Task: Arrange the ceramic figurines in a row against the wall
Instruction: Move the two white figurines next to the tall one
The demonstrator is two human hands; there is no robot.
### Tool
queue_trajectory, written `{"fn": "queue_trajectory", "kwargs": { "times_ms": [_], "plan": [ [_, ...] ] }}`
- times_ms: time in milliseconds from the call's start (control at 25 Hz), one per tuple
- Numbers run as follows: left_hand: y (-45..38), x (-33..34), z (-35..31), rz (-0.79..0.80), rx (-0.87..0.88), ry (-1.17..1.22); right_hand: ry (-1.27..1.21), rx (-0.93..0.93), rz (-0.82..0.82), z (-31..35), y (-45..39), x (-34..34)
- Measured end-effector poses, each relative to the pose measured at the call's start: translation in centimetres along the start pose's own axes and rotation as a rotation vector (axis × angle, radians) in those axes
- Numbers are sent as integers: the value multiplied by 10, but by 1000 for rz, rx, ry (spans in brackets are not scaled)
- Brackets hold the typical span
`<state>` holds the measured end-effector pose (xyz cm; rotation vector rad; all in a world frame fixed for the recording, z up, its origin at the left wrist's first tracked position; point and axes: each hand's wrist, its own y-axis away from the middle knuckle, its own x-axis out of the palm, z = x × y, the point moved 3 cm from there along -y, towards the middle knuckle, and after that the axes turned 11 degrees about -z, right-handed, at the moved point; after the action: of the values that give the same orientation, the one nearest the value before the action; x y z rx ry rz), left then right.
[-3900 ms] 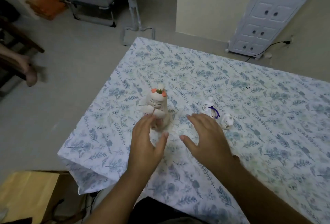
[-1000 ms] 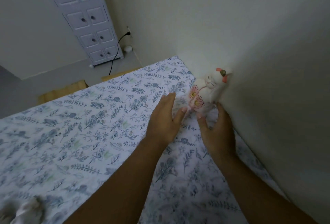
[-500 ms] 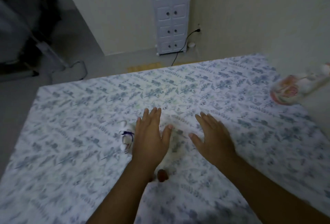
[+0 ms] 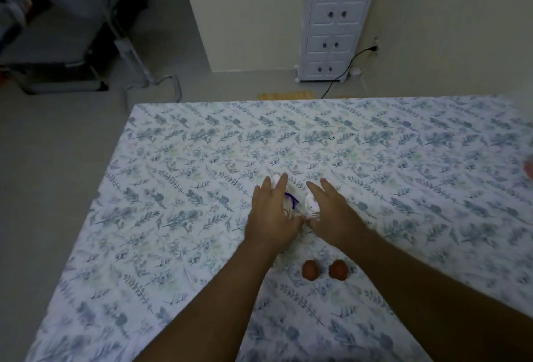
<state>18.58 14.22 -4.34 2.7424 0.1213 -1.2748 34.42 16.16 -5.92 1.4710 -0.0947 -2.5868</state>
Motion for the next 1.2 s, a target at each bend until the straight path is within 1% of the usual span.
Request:
{"fn": "queue_trajectory", "kwargs": {
  "times_ms": [120,280,400,520,640,680,840,920,1000,1080,1200],
  "plan": [
    [-5,10,10,27,-33,24,-37,12,33,-7,-7,15],
    [-4,14,8,-30,-25,83,-137,99,-68,-22,-4,0],
    [-8,20,-10,-8,45,96,-213,172,-160,-47,8,-26],
    [-11,43,-63,99,183,153,-252,266,-275,-92,29,-64],
    [-12,81,-130,179,226,259,-220,346,-403,-146,50,-105],
    [-11,100,-156,199,261,258,-227,379,-445,-169,58,-120],
    [-1,174,-245,256,496,221,-269,522,-608,-259,87,-171],
    [1,216,-285,318,573,201,-257,581,-680,-308,102,-191],
    [0,257,-319,371,641,186,-246,646,-720,-350,112,-204],
    [0,294,-350,391,711,205,-254,699,-735,-387,119,-213],
    [-3,330,-388,422,770,294,-249,699,-766,-424,123,-218]
  ]
}}
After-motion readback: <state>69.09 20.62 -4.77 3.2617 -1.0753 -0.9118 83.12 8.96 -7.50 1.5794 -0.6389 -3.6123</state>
